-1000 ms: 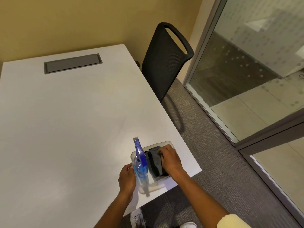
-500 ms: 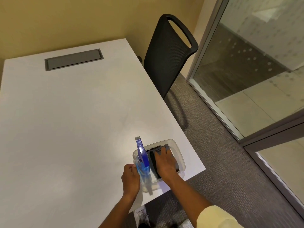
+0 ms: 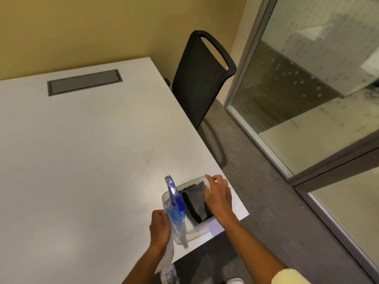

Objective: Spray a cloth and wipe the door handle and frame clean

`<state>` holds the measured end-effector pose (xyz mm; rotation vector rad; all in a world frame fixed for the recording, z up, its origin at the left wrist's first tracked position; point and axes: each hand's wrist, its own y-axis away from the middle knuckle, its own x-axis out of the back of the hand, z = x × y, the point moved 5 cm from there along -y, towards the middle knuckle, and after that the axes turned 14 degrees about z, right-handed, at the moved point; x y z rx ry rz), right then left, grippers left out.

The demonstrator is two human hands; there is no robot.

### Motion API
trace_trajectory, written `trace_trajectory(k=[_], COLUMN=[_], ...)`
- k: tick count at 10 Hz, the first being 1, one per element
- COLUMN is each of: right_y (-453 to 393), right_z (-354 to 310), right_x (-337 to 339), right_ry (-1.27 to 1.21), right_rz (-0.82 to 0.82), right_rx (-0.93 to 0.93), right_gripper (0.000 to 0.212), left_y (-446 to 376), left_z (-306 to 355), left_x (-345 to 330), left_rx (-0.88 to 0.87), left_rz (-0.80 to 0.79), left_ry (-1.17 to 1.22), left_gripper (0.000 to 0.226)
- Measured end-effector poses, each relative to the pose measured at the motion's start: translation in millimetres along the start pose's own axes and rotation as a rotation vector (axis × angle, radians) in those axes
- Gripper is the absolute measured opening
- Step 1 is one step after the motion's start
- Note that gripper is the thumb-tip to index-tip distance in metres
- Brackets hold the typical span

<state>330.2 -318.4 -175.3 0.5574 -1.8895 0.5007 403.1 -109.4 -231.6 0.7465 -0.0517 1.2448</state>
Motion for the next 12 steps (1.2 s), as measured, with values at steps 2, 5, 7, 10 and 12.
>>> trace_trajectory(k=[2,5,7,10,12], right_y=[2.5,7.7,7.5,11.9,26.8], right_z=[66.7,86.4,97.5,97.6,103.1], right_x=[6.7,5.8,10.6,14.1,27.5], right_ry=[-0.143,-0.327,-0.335,-0.339,-0.390], right_rz=[-0.117,-0.168,-0.142,-0.105,0.073], right_rx=[-0.379,-0.405,-0.451,-0.452,-0.510], right_gripper=[0.041,0.030,0.030,0.031,0.023], left_y=[2.4,12.4,22.8,27.2,49.4], left_z=[-0.8,8.2,7.7,8.2,3.8], left_x=[-0.8,-14.2,-21.7,-18.1,-11.6], left_rx=[0.049,0.054,0.067,0.108,0.146], left_rz=[0.010,-0.005,-0.046,-0.027,0.060], left_ry=[-0.002,-0.051,-0.038,-0.024,-0.072], left_gripper=[0.022,0.031,0.028,0.038,0.042])
